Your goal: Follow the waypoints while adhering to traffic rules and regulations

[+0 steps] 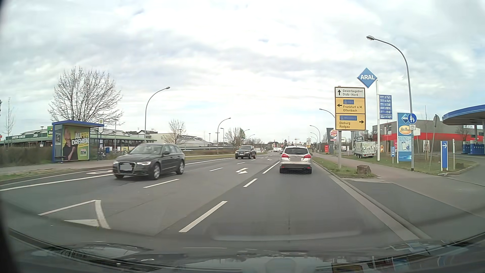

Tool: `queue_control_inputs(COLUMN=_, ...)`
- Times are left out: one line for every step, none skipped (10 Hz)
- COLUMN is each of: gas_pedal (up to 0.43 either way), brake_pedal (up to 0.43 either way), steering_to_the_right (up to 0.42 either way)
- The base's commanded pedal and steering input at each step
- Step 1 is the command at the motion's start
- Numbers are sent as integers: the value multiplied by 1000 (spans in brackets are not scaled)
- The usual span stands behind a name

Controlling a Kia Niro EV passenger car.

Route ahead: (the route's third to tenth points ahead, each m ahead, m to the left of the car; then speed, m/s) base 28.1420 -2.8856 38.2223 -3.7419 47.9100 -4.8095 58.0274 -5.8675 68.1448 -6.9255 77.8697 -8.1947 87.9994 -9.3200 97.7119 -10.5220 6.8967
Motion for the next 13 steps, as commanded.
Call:
queue_control_inputs(gas_pedal=240, brake_pedal=0, steering_to_the_right=157)
queue_control_inputs(gas_pedal=240, brake_pedal=0, steering_to_the_right=134)
queue_control_inputs(gas_pedal=240, brake_pedal=0, steering_to_the_right=105)
queue_control_inputs(gas_pedal=240, brake_pedal=0, steering_to_the_right=80)
queue_control_inputs(gas_pedal=240, brake_pedal=0, steering_to_the_right=52)
queue_control_inputs(gas_pedal=240, brake_pedal=0, steering_to_the_right=31)
queue_control_inputs(gas_pedal=240, brake_pedal=0, steering_to_the_right=20)
queue_control_inputs(gas_pedal=240, brake_pedal=0, steering_to_the_right=11)
queue_control_inputs(gas_pedal=240, brake_pedal=0, steering_to_the_right=3)
queue_control_inputs(gas_pedal=240, brake_pedal=0, steering_to_the_right=0)
queue_control_inputs(gas_pedal=240, brake_pedal=0, steering_to_the_right=-1)
queue_control_inputs(gas_pedal=240, brake_pedal=0, steering_to_the_right=-1)
queue_control_inputs(gas_pedal=240, brake_pedal=0, steering_to_the_right=0)
